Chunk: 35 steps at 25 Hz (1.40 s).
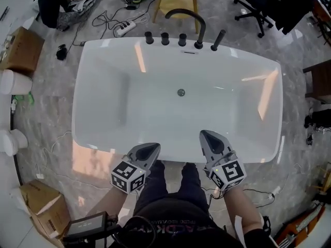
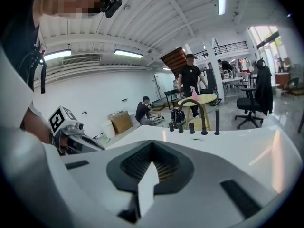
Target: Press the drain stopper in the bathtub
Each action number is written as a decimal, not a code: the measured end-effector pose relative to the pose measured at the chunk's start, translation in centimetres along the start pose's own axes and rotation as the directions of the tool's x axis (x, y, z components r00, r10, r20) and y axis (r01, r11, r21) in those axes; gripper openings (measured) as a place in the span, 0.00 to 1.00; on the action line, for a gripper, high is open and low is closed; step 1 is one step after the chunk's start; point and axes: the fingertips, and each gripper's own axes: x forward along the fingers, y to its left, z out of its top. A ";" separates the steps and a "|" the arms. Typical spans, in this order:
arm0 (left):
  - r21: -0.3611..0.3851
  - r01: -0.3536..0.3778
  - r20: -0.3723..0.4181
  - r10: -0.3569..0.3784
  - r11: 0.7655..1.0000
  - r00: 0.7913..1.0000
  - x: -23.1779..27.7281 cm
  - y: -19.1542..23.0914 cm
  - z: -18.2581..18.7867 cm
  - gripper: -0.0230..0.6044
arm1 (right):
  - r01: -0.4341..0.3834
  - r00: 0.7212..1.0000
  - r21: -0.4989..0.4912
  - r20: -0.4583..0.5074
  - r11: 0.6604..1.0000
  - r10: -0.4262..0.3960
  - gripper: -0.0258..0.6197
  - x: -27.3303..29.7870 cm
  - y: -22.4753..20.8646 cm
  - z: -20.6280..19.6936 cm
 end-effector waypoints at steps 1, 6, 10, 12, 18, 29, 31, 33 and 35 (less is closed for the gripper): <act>-0.006 0.006 -0.003 -0.006 1.000 1.000 0.3 0.2 -0.2 0.04 | 0.005 1.000 0.006 0.000 1.000 -0.005 0.06 0.4 -0.2 -0.1; -0.033 0.032 -0.009 -0.032 0.999 0.999 2.0 1.0 -1.2 0.04 | 0.014 1.000 0.025 -0.024 1.000 -0.013 0.06 2.9 -2.0 -1.4; -0.059 0.037 -0.007 -0.037 0.998 0.999 3.2 1.6 -2.2 0.04 | 0.012 0.997 0.049 -0.073 0.999 -0.008 0.06 5.3 -3.7 -3.6; -0.061 0.035 -0.005 -0.035 0.998 0.999 3.6 1.8 -2.6 0.04 | 0.011 0.995 0.050 -0.100 0.999 -0.006 0.06 6.6 -4.6 -4.7; 0.011 -0.023 -0.021 0.023 1.000 1.000 4.6 4.0 -5.0 0.04 | 0.001 0.981 0.017 -0.196 1.000 0.003 0.06 12.1 -8.2 -9.3; -0.041 -0.036 0.025 0.037 0.998 0.999 7.0 8.6 -7.8 0.04 | -0.004 0.904 -0.102 -0.426 0.995 -0.040 0.06 24.2 -14.9 -20.8; -0.053 -0.032 0.056 0.035 0.998 0.998 7.7 9.2 -7.9 0.04 | -0.004 0.885 -0.120 -0.463 0.993 -0.052 0.06 26.0 -16.1 -22.9; -0.061 -0.032 0.102 0.038 0.998 0.994 8.5 10.0 -7.7 0.04 | 0.003 0.864 -0.134 -0.499 0.991 -0.070 0.06 27.9 -17.6 -25.2; -0.065 -0.032 0.155 0.042 0.997 0.987 9.4 10.9 -7.5 0.04 | 0.013 0.843 -0.146 -0.530 0.989 -0.089 0.06 29.7 -19.2 -27.5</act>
